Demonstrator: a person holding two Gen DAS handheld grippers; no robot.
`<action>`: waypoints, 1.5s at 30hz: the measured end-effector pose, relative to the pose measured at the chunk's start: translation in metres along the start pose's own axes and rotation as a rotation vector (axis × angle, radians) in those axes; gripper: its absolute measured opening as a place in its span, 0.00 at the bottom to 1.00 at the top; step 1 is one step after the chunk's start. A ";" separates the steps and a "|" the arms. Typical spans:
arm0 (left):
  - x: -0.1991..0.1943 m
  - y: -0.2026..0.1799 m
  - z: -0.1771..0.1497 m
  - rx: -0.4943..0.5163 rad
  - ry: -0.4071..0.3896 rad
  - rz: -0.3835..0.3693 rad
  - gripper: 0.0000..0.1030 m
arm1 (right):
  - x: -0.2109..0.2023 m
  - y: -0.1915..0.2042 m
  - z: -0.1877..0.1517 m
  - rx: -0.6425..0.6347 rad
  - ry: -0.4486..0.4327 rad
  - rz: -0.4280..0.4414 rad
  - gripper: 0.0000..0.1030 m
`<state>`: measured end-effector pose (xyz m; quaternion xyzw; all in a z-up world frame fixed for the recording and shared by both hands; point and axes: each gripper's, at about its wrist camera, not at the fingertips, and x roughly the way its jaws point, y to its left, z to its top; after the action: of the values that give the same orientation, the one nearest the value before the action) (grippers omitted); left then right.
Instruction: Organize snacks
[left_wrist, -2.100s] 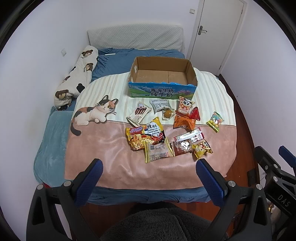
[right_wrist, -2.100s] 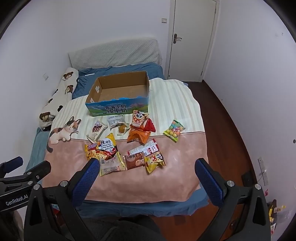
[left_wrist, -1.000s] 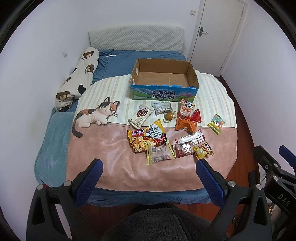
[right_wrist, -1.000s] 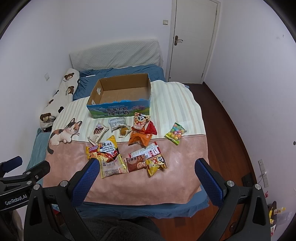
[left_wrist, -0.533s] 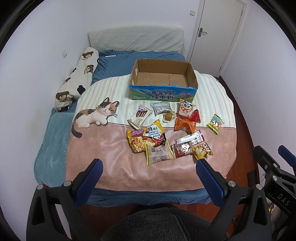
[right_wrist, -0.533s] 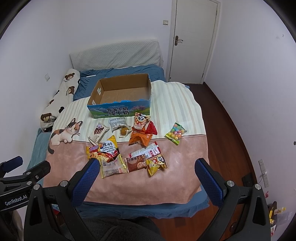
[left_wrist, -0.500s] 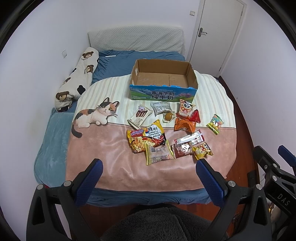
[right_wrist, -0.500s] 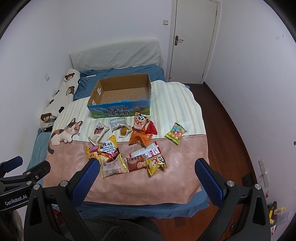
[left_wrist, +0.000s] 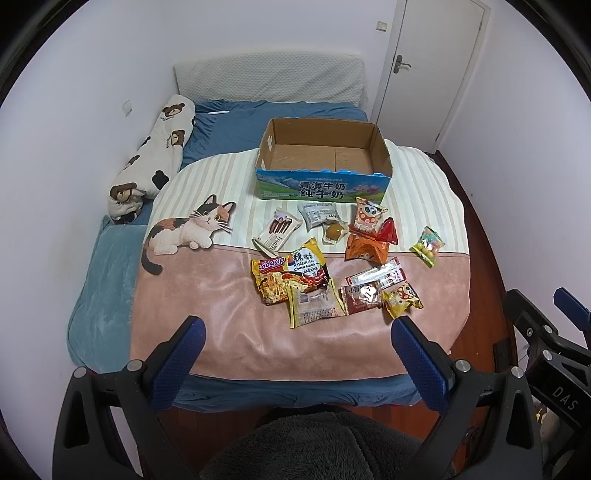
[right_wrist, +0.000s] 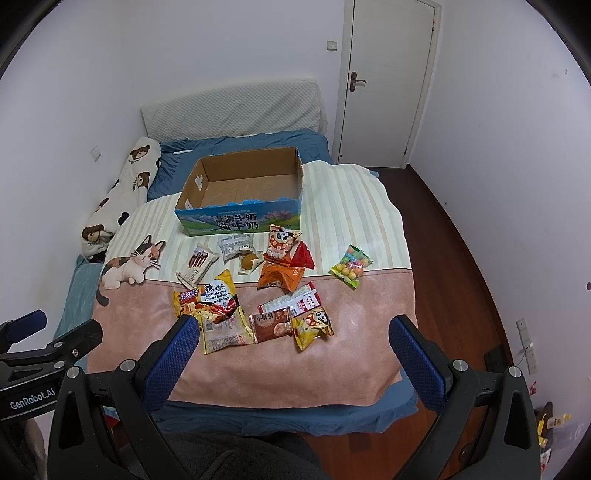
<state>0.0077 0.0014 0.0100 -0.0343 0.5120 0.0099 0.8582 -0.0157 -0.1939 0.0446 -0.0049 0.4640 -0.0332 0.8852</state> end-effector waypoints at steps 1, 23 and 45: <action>0.000 -0.001 0.000 0.000 0.000 0.000 1.00 | 0.000 0.000 0.001 0.000 -0.001 -0.001 1.00; 0.070 0.011 0.020 0.008 -0.006 0.112 1.00 | 0.065 -0.010 0.000 0.112 0.128 0.062 1.00; 0.369 -0.028 0.021 0.873 0.241 0.207 1.00 | 0.375 0.000 -0.062 0.575 0.624 0.298 0.91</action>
<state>0.2028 -0.0321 -0.3029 0.3804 0.5653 -0.1250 0.7212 0.1463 -0.2162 -0.2987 0.3187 0.6761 -0.0327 0.6635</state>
